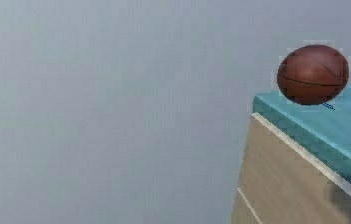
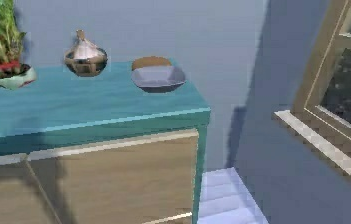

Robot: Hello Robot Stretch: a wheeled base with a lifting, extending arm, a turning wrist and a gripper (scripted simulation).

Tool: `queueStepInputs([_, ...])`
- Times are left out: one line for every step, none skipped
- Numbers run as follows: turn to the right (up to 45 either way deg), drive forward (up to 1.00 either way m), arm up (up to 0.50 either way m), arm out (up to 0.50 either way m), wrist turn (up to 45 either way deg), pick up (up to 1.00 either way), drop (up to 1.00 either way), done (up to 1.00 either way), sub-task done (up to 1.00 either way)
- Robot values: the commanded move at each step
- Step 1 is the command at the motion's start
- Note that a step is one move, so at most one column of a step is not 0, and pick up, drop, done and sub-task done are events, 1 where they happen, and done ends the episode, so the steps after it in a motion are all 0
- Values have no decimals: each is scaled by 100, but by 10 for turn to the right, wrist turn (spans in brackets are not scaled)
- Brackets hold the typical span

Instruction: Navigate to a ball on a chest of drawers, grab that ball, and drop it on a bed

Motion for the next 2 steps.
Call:
queueStepInputs([0,60,0,0,0,0,0,0,0])
queueStepInputs([60,0,0,0,0,0,0,0,0])
